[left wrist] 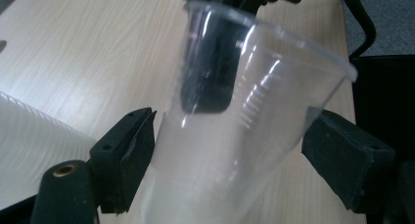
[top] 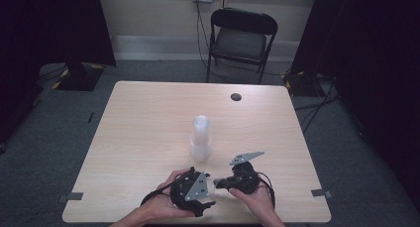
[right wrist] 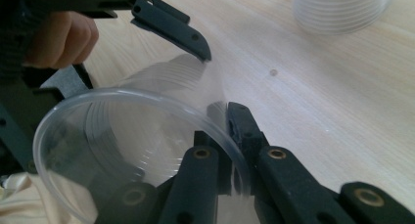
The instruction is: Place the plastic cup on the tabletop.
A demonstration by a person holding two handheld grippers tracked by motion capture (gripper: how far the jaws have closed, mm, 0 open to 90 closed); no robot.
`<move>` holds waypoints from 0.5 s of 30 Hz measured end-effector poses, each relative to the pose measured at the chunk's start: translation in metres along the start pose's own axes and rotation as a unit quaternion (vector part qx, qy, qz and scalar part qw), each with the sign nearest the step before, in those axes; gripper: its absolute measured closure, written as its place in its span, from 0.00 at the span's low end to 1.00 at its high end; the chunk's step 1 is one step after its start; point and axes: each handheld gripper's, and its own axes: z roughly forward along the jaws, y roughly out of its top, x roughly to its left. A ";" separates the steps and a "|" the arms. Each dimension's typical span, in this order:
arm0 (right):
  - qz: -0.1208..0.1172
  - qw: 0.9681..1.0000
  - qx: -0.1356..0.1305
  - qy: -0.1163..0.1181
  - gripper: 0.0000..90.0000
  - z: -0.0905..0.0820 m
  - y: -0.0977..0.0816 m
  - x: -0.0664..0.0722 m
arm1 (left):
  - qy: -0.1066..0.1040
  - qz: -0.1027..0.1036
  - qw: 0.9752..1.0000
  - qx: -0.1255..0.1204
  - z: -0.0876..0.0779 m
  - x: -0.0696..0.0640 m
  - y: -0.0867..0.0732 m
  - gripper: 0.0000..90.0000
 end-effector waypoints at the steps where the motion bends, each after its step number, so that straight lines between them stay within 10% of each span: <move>1: 0.002 1.000 0.000 0.000 0.98 0.001 0.000 0.000 | -0.002 -0.001 1.000 -0.004 0.001 -0.001 0.001 0.22; 15: 0.052 0.998 0.000 0.018 0.98 0.011 -0.002 0.003 | 0.018 0.018 1.000 0.001 0.011 -0.010 0.007 0.23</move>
